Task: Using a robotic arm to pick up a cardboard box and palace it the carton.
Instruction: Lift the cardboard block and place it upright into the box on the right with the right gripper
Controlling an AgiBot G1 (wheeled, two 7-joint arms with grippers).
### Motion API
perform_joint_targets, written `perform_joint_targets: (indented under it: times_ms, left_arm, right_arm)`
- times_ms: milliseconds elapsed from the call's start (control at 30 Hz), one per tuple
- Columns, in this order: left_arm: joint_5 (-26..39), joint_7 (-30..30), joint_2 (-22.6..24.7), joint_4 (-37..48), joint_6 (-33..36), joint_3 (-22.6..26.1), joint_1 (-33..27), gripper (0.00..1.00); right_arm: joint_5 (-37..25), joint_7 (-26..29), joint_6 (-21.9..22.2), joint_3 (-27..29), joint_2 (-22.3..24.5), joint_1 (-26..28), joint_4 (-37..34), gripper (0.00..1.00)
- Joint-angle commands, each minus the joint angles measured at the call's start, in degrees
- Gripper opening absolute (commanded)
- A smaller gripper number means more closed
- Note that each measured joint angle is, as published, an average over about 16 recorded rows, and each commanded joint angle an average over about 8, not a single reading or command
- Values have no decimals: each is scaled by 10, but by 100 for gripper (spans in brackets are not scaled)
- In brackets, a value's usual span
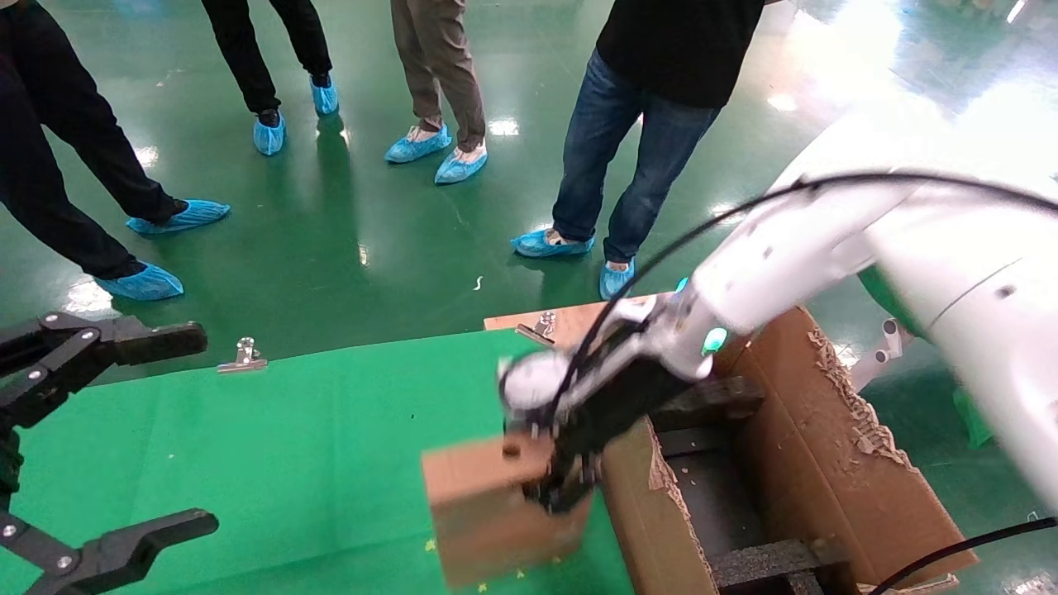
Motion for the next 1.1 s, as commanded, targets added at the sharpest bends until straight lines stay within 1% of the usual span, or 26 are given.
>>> perform_joint_targets:
  times_ms: [33,267,400,500,700,833,967,1100]
  left_arm:
    - [0,0,0,0,0,0,0,100]
    - [0,0,0,0,0,0,0,100]
    - [0,0,0,0,0,0,0,100]
    - [0,0,0,0,0,0,0,100]
    - [0,0,0,0,0,1,0,100]
    - [0,0,0,0,0,1,0,100]
    - [0,0,0,0,0,1,0,100]
    - [0,0,0,0,0,1,0,100]
  right_arm:
    - [6,7,4,5,7,9,0,0]
    - [20,21,-4,23,35,93,-6,0]
    - [24,22,-9,23,45,140,-15,0]
    - [26,19,-10,17,51,165,-22,0]
    - [31,11,-9,2,65,192,-40,0]
    - [35,7,-10,-7,84,204,-52,0]
    - [33,10,-13,-21,118,220,-55,0]
    - [25,21,-15,-43,166,239,-46,0]
